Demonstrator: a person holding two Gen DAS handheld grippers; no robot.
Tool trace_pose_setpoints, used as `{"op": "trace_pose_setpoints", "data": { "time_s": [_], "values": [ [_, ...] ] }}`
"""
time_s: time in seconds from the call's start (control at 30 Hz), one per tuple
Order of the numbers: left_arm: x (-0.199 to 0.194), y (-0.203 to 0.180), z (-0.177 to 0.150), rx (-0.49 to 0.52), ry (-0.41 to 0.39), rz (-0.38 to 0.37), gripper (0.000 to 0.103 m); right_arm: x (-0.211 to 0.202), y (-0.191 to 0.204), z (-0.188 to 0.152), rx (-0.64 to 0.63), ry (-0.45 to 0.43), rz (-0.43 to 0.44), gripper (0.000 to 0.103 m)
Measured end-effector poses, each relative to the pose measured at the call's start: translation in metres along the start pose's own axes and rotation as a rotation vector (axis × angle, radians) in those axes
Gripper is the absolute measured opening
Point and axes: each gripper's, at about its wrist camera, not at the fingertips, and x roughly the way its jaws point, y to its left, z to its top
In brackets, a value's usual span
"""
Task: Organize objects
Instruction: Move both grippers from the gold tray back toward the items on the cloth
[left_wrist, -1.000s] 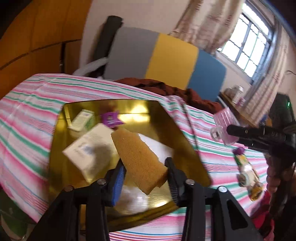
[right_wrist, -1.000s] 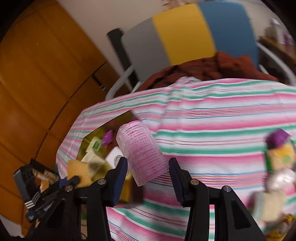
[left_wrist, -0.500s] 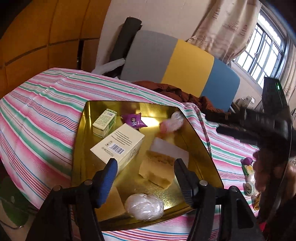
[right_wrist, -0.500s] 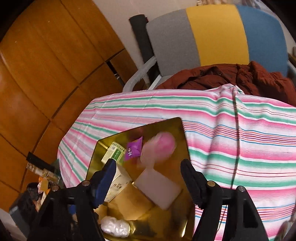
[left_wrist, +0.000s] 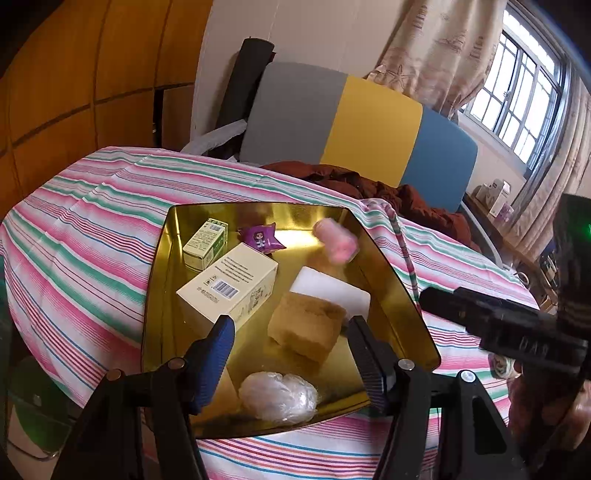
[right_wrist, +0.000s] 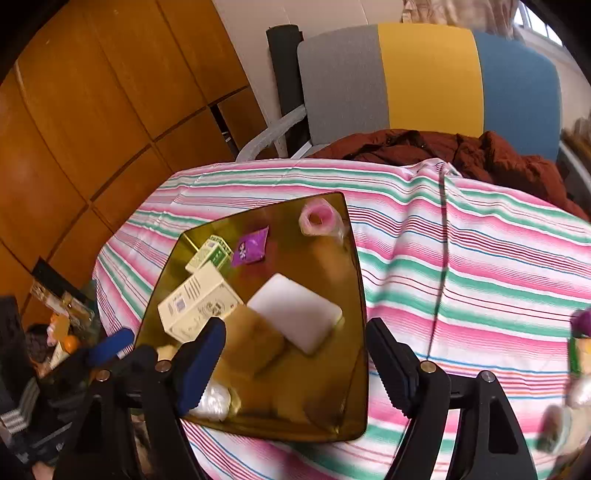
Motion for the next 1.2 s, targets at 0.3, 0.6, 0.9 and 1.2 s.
{"op": "trace_pose_setpoints", "data": {
  "time_s": [0.3,0.6,0.9,1.2],
  "values": [
    [-0.003,-0.017,-0.005,0.06,-0.003,0.01,0.064,-0.019,0.001,-0.025,-0.039,-0.03,-0.092,0.082],
    [-0.005,-0.025,-0.011,0.08,-0.002,0.015,0.064,-0.032,0.008,-0.037,-0.083,-0.067,-0.152,0.087],
    [-0.004,-0.025,-0.014,0.066,0.001,0.053,0.064,-0.036,0.006,-0.04,-0.085,-0.096,-0.223,0.089],
    [-0.001,-0.033,-0.019,0.091,0.015,0.002,0.064,-0.036,-0.006,-0.047,-0.063,-0.093,-0.257,0.092]
  ]
}}
